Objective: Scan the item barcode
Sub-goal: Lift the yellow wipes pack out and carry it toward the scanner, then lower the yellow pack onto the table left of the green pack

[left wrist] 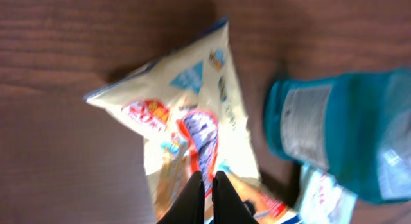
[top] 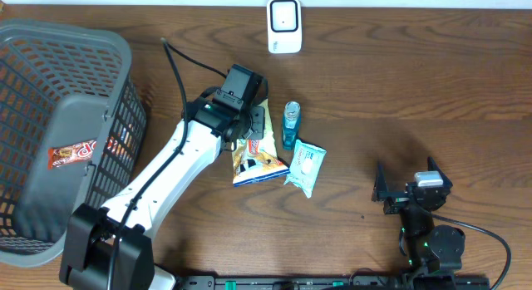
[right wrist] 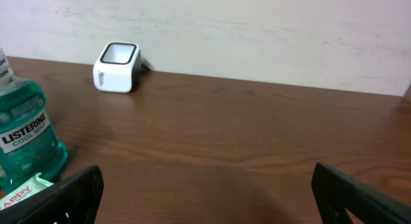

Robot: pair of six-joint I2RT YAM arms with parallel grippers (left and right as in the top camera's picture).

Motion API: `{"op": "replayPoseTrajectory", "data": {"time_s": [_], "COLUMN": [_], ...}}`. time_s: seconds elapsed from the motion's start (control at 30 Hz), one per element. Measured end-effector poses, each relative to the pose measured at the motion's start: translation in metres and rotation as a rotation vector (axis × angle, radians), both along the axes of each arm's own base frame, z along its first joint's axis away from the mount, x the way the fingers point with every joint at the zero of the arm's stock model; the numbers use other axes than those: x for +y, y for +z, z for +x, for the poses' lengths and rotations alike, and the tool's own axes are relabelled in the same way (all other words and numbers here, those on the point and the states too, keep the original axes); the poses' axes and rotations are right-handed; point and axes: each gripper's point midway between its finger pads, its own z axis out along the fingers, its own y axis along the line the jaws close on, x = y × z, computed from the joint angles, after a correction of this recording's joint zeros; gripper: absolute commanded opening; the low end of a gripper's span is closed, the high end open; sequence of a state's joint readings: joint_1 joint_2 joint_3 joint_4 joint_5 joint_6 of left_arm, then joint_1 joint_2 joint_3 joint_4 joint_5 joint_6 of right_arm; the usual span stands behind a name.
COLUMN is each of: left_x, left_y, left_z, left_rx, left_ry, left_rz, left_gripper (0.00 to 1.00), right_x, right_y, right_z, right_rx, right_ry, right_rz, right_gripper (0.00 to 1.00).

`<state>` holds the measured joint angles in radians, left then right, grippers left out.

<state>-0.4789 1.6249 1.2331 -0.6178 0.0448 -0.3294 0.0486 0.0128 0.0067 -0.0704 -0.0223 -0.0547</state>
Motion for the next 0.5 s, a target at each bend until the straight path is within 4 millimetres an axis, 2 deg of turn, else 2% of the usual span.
{"op": "replayPoseTrajectory", "data": {"time_s": [0.2,0.37,0.5], "left_x": [-0.006,-0.003,-0.003], "left_y": [-0.008,-0.046,-0.069], "left_z": [0.011,0.005,0.0], "left_rx": [0.007,0.118,0.182], "left_ry": [0.106,0.229,0.268], "left_rz": [-0.059,-0.06,-0.054], "left_gripper": [0.07,0.08,0.07], "right_x": [0.0,0.0,0.0], "right_y": [0.0,0.0,0.0], "right_z": [0.0,0.0,0.0], "right_rx": [0.0,0.0,0.0], "right_ry": [0.0,0.0,0.0], "right_rz": [0.0,0.0,0.0], "right_gripper": [0.99,0.99,0.99]}}
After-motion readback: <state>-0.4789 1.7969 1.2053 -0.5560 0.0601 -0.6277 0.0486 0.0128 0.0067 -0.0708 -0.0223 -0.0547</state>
